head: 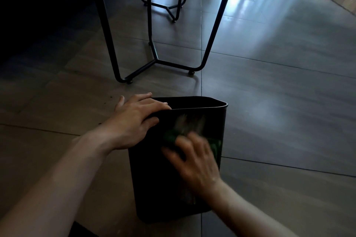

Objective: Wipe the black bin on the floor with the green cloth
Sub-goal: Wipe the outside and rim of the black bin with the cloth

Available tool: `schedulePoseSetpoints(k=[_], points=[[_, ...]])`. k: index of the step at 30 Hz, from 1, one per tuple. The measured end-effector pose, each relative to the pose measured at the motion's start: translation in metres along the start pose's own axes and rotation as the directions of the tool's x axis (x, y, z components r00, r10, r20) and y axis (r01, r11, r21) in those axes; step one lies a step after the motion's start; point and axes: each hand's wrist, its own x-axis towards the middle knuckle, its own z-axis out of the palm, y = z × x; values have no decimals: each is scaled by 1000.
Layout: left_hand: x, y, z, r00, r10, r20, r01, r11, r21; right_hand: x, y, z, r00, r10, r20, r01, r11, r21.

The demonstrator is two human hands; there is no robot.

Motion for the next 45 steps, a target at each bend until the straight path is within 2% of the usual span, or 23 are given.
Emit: schedulePoseSetpoints(k=[1,2,3,5,6,8,10,12,14,16,18,21,22,23,26,28,31,33,34,37,40,42,45], points=[[1,1,0,1000,-2,-3,1,1000,-3,-26,-10,2,988,-137,76,137,991,5],[0,1,0,1000,-4,-6,4,1000,-6,-51,-18,2,944,-278,177,281,960,7],[0,2,0,1000,-4,-4,4,1000,-9,-73,-24,1,868,-396,301,412,911,9],[-1,2,1,1000,0,1,0,1000,-15,-97,-27,-4,719,-507,475,568,823,19],[-1,2,2,1000,4,1,-4,1000,-16,-95,-23,-7,726,-503,469,558,829,26],[0,1,2,1000,4,10,-4,1000,-11,-67,-10,-9,869,-395,297,401,915,45],[0,1,2,1000,5,13,-5,1000,-8,-19,8,-12,985,-150,86,146,988,52],[1,0,2,1000,4,6,-4,1000,-9,28,25,-16,994,98,-39,-96,995,41],[1,0,1,1000,-7,-12,7,1000,-4,50,22,-18,966,252,-57,-248,966,71],[1,0,2,1000,-5,-23,5,1000,-2,47,7,-24,952,307,17,-306,943,132],[2,1,2,1000,-1,-24,1,1000,6,36,-5,-38,931,291,219,-345,897,277],[5,2,2,999,-13,-32,13,1000,0,36,7,-68,793,104,600,-501,672,545],[6,2,2,999,-15,-32,15,1000,-6,39,14,-77,747,54,663,-545,620,564],[6,2,2,999,-17,-33,16,1000,-8,41,20,-82,732,46,680,-558,614,559],[6,3,0,1000,-20,-23,19,1000,-14,49,28,-83,789,217,575,-522,731,440],[7,3,1,1000,-10,-17,10,1000,-16,56,30,-76,825,419,380,-555,728,403],[5,2,0,1000,1,-19,-1,1000,-14,64,33,-59,714,701,3,-640,650,411],[5,0,1,1000,11,-18,-11,1000,-15,64,28,-47,648,738,-188,-656,666,355],[5,-1,1,1000,11,-22,-12,1000,-16,64,22,-40,638,734,-232,-654,676,339],[7,0,1,1000,5,-28,-5,1000,-13,55,1,-23,687,688,-234,-614,722,317],[9,-1,1,1000,2,-26,-3,1000,-9,36,-23,-10,810,583,-60,-558,799,225],[10,-2,2,1000,5,-26,-5,1000,-8,16,-34,-5,864,502,42,-503,854,134],[10,-2,2,999,4,-39,-5,1000,-5,-16,-44,2,944,295,150,-309,948,80]])
